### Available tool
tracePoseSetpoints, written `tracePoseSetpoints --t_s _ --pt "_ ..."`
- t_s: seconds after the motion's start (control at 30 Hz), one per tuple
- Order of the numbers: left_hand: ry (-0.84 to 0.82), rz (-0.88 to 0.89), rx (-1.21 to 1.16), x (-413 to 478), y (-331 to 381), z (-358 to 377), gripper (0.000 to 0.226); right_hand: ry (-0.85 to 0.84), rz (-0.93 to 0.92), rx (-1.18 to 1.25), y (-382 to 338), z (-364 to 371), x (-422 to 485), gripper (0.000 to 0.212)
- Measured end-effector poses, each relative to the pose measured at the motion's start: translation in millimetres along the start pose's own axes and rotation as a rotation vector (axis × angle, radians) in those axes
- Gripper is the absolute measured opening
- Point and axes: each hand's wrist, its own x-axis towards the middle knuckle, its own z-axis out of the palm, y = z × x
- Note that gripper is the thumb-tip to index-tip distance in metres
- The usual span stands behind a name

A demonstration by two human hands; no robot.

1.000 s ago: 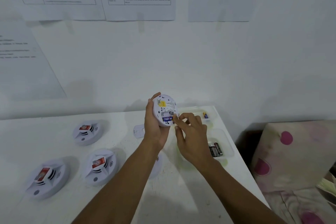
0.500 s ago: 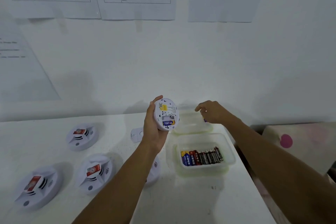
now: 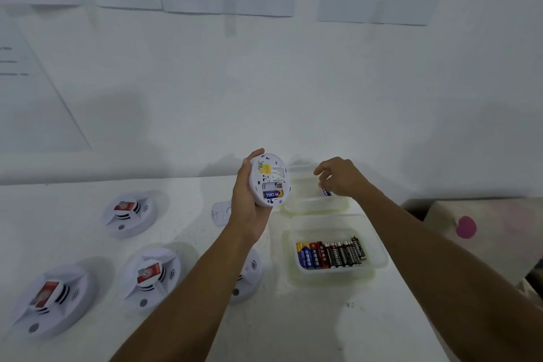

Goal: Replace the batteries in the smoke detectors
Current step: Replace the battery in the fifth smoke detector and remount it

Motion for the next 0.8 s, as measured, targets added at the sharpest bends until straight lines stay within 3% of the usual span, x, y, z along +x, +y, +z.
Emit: tracePoseSetpoints --t_s 0.17,0.47,0.63,0.8 --pt "0.028 0.009 -0.004 0 6 -5 0.036 0.108 0.068 -0.049 -7 9 5 0.022" --pt "0.042 0.006 0.025 0 8 -12 0.036 0.047 0.099 -0.144 -12 16 6 0.024" --pt "0.042 0.008 0.012 -1 10 -9 0.035 0.086 0.055 0.148 -17 5 -2 0.016" --pt "0.041 0.011 0.019 -8 8 1 0.042 0.111 -0.171 0.544 -49 -15 -50 0.008"
